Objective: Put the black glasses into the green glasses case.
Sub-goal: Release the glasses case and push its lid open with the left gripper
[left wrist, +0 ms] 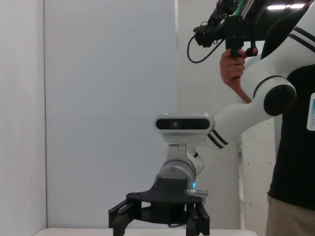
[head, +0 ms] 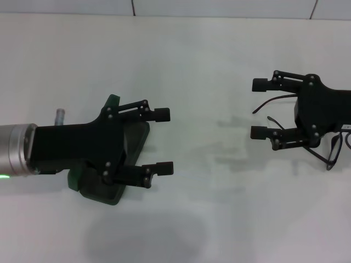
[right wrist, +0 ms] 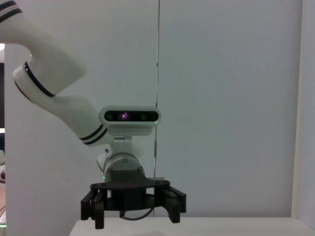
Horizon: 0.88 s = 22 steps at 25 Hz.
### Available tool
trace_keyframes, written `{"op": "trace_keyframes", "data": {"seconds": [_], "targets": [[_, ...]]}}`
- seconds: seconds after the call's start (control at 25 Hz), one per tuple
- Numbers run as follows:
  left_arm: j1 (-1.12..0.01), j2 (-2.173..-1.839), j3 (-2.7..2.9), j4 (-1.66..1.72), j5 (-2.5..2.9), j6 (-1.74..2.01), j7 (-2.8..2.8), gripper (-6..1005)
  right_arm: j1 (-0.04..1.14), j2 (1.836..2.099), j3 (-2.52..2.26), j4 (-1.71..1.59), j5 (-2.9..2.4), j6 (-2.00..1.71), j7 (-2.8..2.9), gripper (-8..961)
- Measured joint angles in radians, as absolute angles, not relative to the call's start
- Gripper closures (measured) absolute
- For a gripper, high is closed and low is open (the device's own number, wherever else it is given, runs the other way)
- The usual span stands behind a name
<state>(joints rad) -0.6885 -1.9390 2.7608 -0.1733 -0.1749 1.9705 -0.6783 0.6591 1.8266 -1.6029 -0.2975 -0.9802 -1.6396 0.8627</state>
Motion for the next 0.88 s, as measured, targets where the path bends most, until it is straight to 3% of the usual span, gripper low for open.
{"op": "trace_keyframes", "data": {"seconds": [0.36,0.56,0.88], "targets": [[-0.666,-1.94,2.754,-0.188,-0.21,1.973,-0.684,133,0.668,1.826,-1.604,-0.298,-0.98,-1.63,0.862,90],[-0.638,-1.965,2.757,-0.247,-0.389,1.964,-0.797,139,0.678,1.825,-1.603,-0.299,-0.996,-1.628,0.863,95],[-0.793,-1.982,2.844,-0.706,-0.39,1.905,-1.379,147,0.674,1.82,-1.603,-0.3,-1.003,-1.622,0.856,101]]}}
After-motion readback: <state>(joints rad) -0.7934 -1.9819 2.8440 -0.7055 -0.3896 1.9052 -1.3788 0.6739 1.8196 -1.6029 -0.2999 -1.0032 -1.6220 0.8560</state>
